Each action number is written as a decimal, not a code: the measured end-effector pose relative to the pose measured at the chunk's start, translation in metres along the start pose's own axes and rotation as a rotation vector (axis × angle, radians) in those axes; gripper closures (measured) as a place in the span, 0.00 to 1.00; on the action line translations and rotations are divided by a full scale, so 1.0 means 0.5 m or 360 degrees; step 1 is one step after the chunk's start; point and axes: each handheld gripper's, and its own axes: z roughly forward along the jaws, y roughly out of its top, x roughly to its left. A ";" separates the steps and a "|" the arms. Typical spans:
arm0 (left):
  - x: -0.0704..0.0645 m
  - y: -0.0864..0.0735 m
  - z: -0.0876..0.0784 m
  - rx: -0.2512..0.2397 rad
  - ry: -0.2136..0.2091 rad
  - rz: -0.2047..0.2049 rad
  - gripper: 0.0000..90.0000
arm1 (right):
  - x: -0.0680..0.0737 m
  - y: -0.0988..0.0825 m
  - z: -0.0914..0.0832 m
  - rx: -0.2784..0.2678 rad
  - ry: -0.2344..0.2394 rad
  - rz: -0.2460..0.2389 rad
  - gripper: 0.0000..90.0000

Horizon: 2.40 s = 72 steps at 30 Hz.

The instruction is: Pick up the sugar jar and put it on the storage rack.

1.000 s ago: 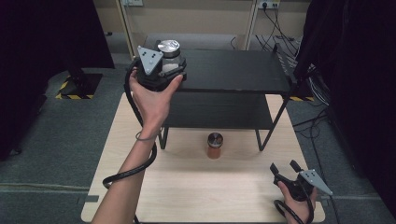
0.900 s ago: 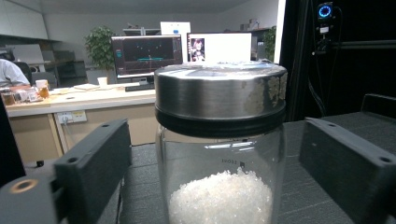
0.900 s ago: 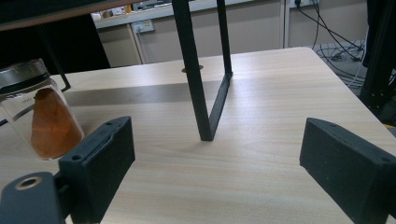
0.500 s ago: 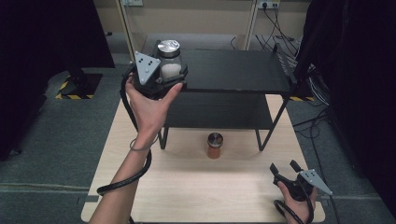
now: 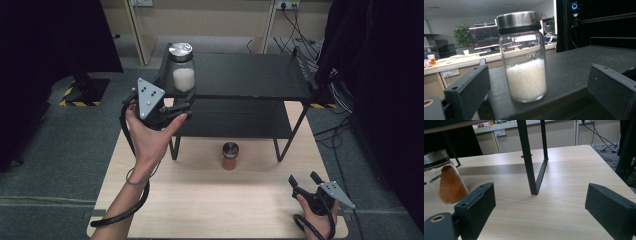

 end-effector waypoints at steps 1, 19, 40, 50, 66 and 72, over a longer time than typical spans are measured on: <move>0.001 -0.006 -0.004 -0.0001 -0.0007 -0.0003 0.04 | 0.000 0.000 0.000 -0.0001 -0.0001 -0.0001 0.11; -0.011 -0.121 -0.059 0.0015 -0.0073 0.0053 0.04 | 0.002 0.001 0.000 0.0004 -0.0004 -0.0007 0.11; -0.009 -0.245 -0.084 0.0091 -0.0190 0.0067 0.03 | 0.003 0.001 0.000 0.0004 -0.0003 -0.0015 0.10; -0.015 -0.311 -0.111 0.0153 -0.0177 0.0064 0.04 | 0.005 0.001 0.000 0.0007 -0.0005 -0.0025 0.10; -0.031 -0.422 -0.147 0.0222 -0.0195 -0.0103 0.04 | 0.005 0.001 0.000 0.0007 -0.0007 -0.0031 0.10; -0.035 -0.458 -0.154 0.0266 -0.0174 -0.0179 0.04 | 0.007 0.002 0.001 0.0011 -0.0007 -0.0051 0.10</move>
